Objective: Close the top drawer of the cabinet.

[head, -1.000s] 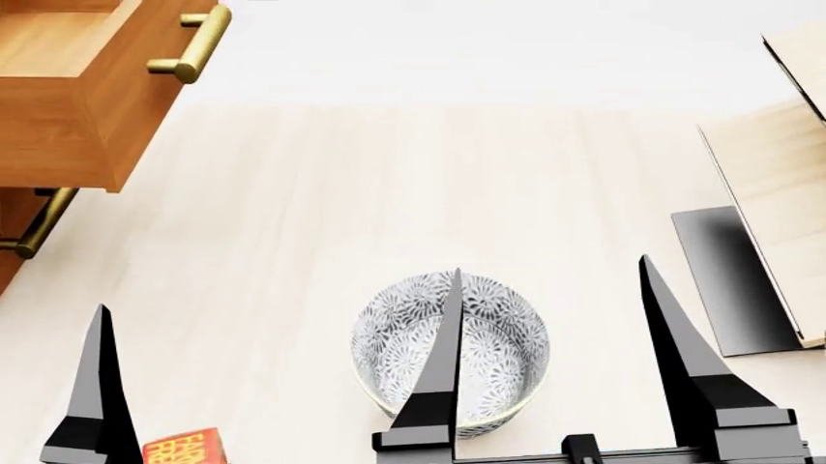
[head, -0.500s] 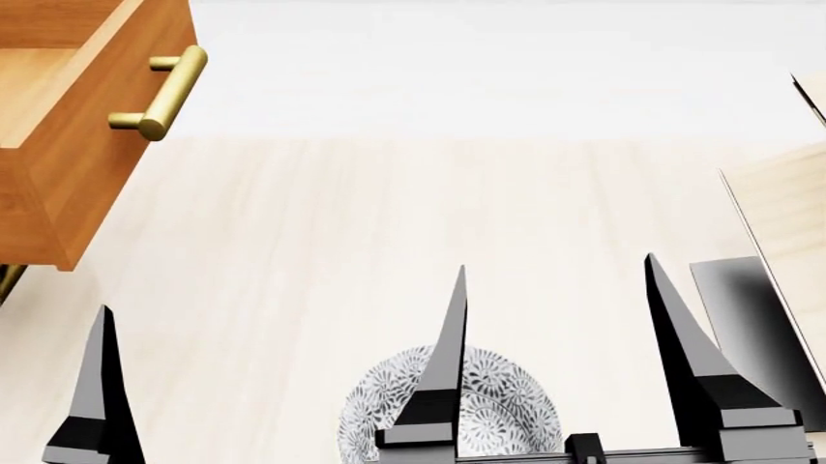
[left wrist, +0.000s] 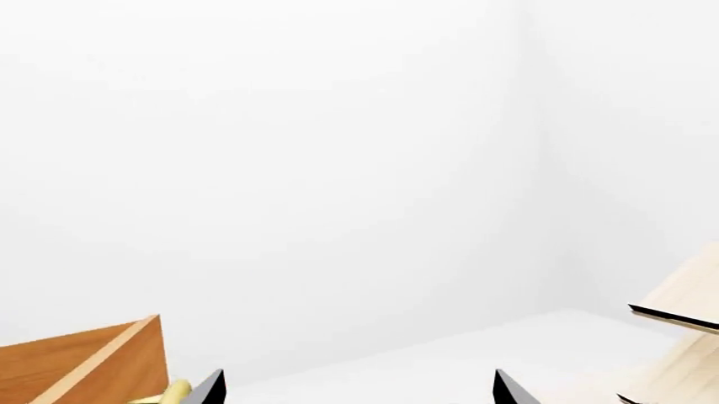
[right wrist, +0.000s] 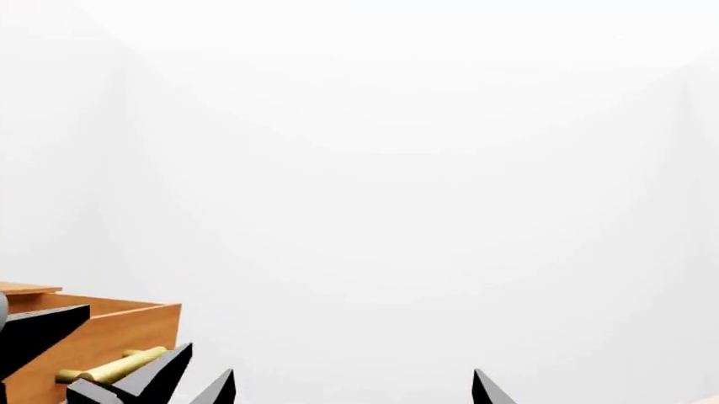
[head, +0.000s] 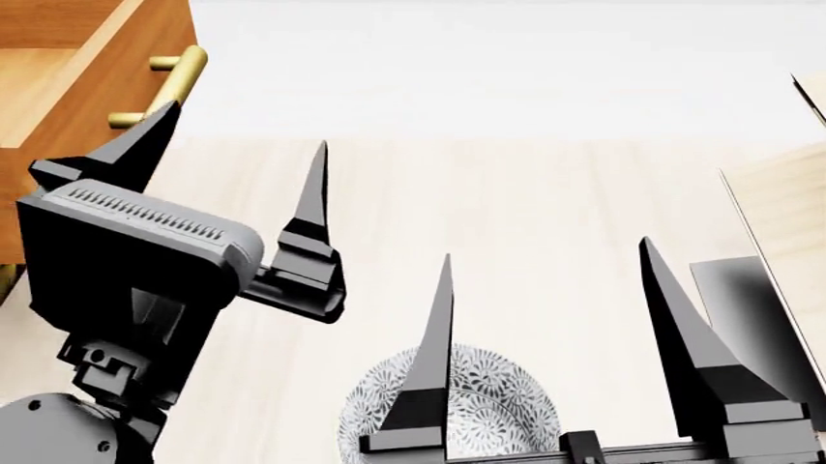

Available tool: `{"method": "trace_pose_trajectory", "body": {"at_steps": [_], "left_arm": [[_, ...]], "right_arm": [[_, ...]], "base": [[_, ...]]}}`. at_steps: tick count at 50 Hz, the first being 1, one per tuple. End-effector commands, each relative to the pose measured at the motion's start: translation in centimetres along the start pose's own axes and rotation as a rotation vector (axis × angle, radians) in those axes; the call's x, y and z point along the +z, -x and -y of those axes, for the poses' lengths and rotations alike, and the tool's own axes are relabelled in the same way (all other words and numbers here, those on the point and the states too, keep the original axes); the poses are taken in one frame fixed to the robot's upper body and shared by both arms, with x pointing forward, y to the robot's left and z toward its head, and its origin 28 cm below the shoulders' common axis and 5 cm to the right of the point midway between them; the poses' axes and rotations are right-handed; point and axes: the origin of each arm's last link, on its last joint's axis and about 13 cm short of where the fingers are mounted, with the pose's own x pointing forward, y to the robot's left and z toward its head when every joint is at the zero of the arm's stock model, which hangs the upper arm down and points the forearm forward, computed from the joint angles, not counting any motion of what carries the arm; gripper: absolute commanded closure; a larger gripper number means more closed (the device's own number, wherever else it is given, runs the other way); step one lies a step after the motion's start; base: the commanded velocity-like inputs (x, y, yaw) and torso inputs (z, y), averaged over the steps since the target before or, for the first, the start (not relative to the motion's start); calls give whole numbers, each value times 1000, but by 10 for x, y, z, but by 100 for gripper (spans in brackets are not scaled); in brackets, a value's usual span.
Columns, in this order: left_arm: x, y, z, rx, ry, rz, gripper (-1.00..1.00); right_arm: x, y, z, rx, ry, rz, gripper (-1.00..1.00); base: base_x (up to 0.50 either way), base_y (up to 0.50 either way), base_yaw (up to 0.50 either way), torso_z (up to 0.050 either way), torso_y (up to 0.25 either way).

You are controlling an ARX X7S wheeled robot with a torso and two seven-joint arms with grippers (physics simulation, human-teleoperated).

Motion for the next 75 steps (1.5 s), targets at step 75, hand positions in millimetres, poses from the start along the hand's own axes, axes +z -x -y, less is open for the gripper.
{"method": "trace_pose_trajectory", "body": {"at_steps": [75], "left_arm": [[-68, -51, -89, 236, -89, -206, -100]], "right_arm": [[7, 3, -4, 36, 7, -10, -100]], "base": [[0, 0, 0, 0, 0]]}}
